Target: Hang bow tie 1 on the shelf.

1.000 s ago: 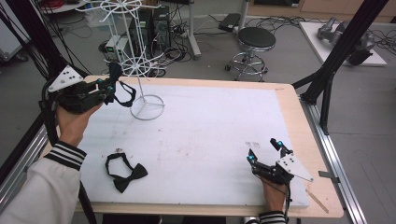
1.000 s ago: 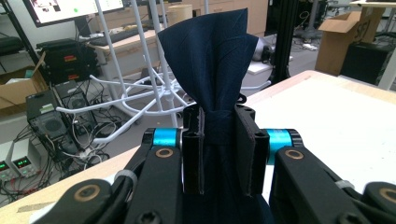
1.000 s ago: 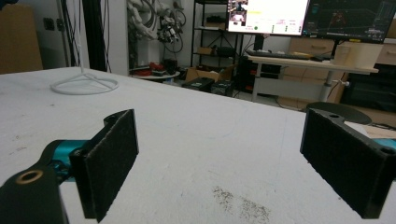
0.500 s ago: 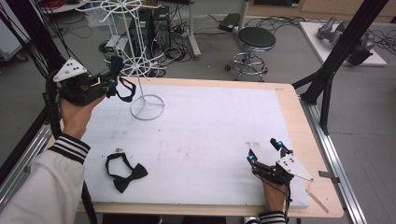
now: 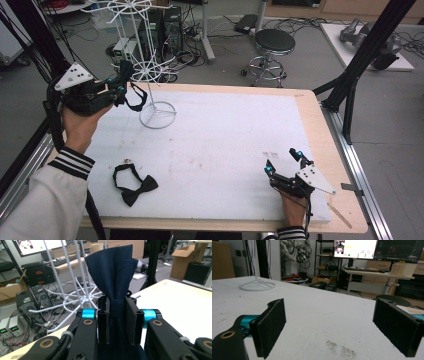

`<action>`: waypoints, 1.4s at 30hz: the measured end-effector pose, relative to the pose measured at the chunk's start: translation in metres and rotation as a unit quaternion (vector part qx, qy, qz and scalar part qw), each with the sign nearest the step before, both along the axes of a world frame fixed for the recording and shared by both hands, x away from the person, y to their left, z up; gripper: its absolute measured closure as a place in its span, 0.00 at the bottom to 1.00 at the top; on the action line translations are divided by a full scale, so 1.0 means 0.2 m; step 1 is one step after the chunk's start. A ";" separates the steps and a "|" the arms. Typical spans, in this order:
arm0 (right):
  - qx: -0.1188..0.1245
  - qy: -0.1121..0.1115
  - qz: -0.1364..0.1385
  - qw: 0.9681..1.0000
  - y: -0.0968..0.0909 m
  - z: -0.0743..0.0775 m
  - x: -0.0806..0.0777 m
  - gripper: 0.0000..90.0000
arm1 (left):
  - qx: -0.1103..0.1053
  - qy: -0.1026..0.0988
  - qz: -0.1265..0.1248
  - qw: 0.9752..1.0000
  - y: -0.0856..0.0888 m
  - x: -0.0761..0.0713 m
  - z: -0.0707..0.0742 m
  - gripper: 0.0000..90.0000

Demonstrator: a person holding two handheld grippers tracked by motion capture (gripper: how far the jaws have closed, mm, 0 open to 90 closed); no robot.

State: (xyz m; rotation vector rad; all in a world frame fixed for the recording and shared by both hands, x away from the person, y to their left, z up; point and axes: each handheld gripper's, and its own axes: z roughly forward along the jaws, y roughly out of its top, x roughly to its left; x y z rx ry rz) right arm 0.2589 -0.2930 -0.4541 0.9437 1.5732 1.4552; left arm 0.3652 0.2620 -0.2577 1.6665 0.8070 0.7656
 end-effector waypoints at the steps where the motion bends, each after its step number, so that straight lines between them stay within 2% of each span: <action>1: 0.002 0.002 0.000 1.000 0.00 0.00 0.00 0.12 | -0.004 0.001 0.002 1.000 0.00 0.01 0.00 0.82; 8: 0.002 0.003 0.000 1.000 0.00 0.00 0.00 0.12 | -0.002 0.007 0.010 1.000 -0.01 0.05 -0.02 0.82; 14: 0.001 -0.001 0.000 1.000 0.00 0.00 0.00 0.12 | -0.001 0.020 0.020 1.000 0.00 0.07 -0.04 0.82; 28: 0.001 -0.001 0.000 1.000 0.00 0.00 0.00 0.12 | -0.003 0.035 0.032 0.999 0.01 0.07 -0.09 0.82; 42: 0.002 0.002 0.000 1.000 0.00 0.00 0.00 0.12 | 0.001 0.030 0.044 0.999 0.03 0.09 -0.03 0.82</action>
